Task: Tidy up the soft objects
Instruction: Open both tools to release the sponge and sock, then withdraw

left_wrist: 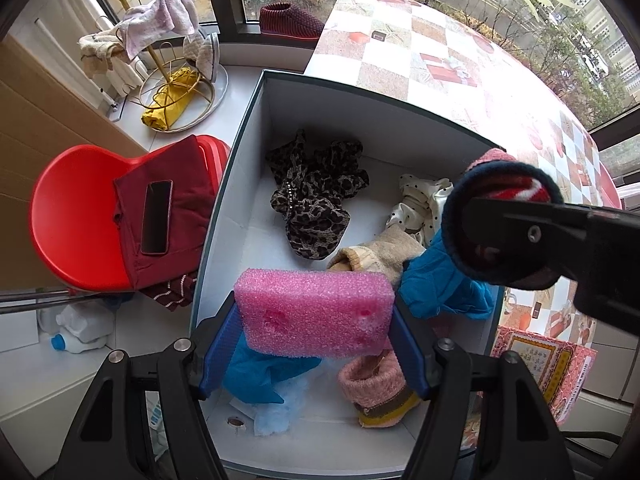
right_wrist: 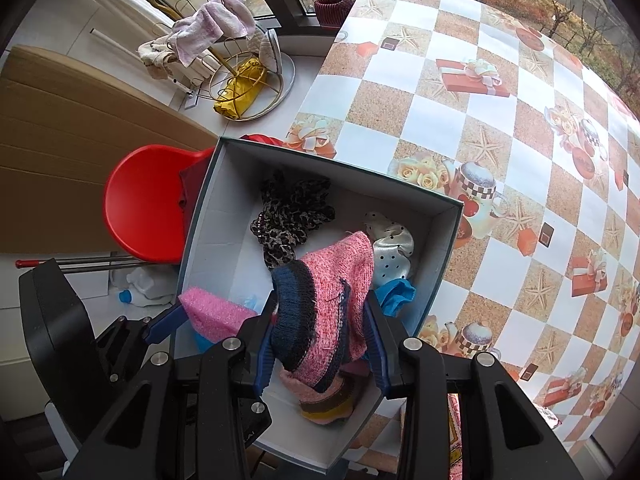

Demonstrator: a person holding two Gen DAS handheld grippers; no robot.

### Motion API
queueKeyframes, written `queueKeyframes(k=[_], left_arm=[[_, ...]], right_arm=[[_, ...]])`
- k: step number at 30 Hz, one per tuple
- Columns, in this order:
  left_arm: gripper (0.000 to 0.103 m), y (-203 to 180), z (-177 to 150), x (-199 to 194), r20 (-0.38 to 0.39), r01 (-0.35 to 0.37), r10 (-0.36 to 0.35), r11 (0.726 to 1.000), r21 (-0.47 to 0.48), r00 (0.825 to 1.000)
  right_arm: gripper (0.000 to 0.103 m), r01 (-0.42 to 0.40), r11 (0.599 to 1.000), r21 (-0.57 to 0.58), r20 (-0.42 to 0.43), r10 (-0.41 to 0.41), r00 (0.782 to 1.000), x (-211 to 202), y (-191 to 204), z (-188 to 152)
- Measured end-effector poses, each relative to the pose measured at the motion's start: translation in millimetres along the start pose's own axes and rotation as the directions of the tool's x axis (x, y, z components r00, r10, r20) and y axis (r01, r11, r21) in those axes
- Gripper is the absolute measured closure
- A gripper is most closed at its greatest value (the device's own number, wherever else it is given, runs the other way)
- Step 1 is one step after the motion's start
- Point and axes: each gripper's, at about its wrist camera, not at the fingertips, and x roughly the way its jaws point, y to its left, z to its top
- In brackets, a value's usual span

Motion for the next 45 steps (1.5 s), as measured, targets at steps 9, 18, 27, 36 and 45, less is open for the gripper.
queueKeyframes(k=[9,18,27,36,45], left_arm=[[0.022,-2.7,-3.9,2.0,-0.04,0.077,-0.076,0.997,0.012,0.996],[0.0,-6.3,-12.4,-25.9,0.097,-0.025,0.023,1.0,0.017,0.995],[0.0,1.9,-18.1,-56.7,0.123,0.001,-0.003,1.0,0.013,0.992],[0.0,2.0,-48.5,-64.1,0.066,-0.031,0.03,0.999,0.017,0.997],[0.0,-3.9,-72.8,-63.6,0.028,-0.077,0.075,0.995,0.07,0.997]], right_arm=[[0.025,0.0,1.0,0.009,0.004,0.0,1.0,-2.3,-4.3,-1.9],[0.001,-0.002,0.998,0.061,0.072,-0.002,0.997,-34.6,-25.0,-17.0],[0.001,-0.049,0.994,0.094,0.158,0.034,0.987,-77.1,-35.3,-48.9],[0.001,-0.023,0.998,0.064,0.118,0.016,0.993,-76.4,-23.8,-88.1],[0.001,0.017,0.999,0.04,0.077,-0.02,0.997,-62.8,-11.1,-109.9]])
